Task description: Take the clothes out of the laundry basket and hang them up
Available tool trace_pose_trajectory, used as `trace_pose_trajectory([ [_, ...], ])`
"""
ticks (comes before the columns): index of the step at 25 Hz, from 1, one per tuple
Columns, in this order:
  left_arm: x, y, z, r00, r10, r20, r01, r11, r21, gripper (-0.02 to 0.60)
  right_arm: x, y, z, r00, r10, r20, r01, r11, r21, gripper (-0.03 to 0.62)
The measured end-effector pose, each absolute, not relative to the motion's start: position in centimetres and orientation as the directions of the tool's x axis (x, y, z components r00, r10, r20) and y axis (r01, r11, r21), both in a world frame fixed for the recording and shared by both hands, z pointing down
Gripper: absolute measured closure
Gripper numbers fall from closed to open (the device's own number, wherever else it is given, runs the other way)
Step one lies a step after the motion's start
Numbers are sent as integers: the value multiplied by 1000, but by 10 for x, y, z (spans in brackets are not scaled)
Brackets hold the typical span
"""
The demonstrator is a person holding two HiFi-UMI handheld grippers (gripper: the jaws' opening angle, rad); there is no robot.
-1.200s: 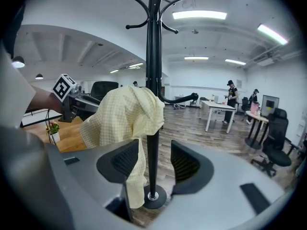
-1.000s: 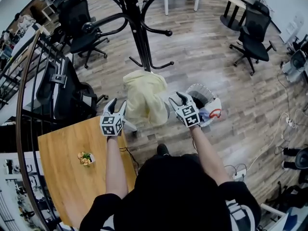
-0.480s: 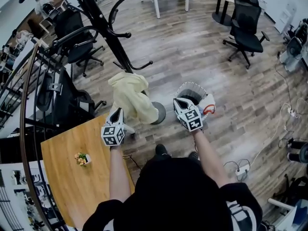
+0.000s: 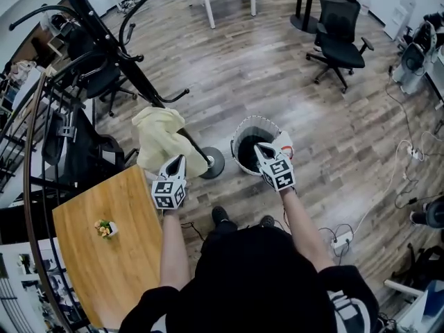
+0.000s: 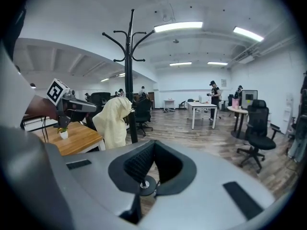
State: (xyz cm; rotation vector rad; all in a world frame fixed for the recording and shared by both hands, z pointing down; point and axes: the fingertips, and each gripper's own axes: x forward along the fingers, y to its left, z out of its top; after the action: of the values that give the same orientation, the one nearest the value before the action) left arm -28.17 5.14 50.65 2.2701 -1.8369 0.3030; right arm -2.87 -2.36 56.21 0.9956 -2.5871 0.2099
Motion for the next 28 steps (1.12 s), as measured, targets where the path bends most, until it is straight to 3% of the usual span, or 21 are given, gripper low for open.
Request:
trace_pose_trajectory([
  [15,-135,8,530,377,-875,304,-924,-377,61,554,119,-21,585,-579,-689,435,-767,642,-4,588],
  [28,-60,-5,534,464,-828,314,-881,-467,70,554,200,-5,599,-493,-743,453,-841,541,-29,588],
])
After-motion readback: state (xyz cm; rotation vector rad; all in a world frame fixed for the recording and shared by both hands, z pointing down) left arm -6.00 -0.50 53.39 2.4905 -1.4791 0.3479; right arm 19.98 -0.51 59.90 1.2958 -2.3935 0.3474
